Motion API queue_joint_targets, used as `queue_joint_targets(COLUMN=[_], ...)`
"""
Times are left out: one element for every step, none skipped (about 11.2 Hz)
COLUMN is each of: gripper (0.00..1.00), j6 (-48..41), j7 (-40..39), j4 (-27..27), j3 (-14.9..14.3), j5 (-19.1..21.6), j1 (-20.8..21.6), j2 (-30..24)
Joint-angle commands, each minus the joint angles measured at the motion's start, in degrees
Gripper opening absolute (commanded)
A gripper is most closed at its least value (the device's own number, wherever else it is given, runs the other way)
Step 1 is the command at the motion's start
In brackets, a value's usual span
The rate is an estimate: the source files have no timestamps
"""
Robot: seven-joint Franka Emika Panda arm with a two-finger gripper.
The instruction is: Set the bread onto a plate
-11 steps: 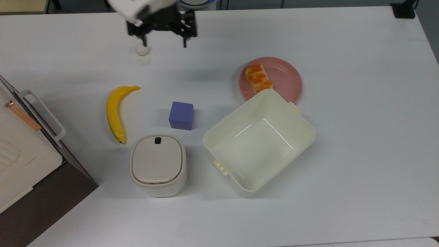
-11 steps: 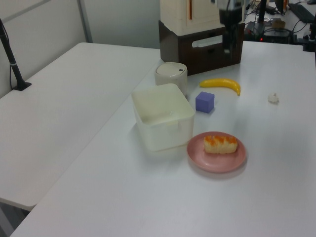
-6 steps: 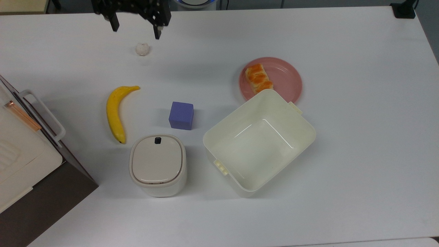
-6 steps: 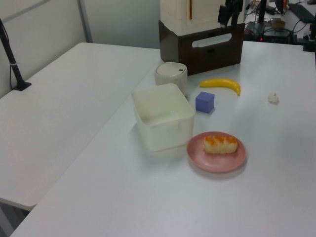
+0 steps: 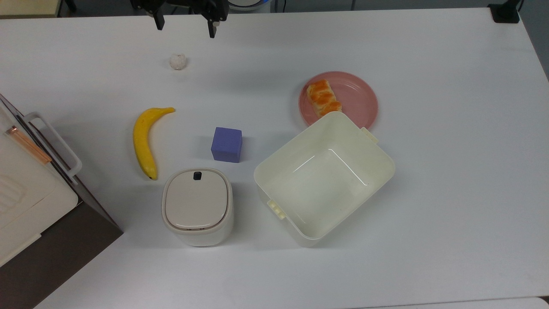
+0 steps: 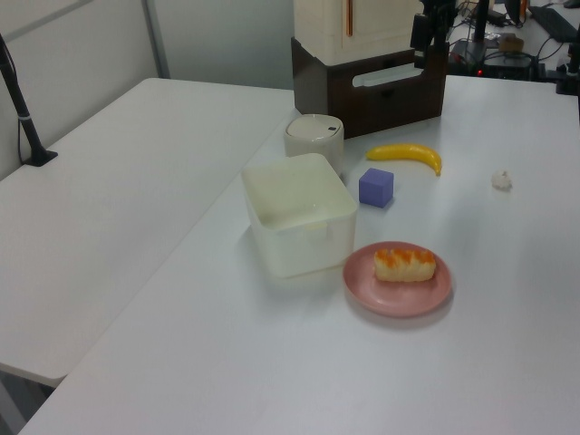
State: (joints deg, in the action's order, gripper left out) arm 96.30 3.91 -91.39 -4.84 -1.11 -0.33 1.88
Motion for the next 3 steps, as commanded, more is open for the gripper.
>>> queue_joint_targets(gripper=[1.0, 1.0, 1.0], j6=[1.7, 1.7, 1.7], j7=[1.62, 1.62, 1.62], j4=[-3.36, -3.36, -3.36], j3=[-0.44, -0.44, -0.44], j5=[0.49, 0.49, 0.49], j1=[1.03, 0.95, 1.03], j2=[-2.58, -2.58, -2.58])
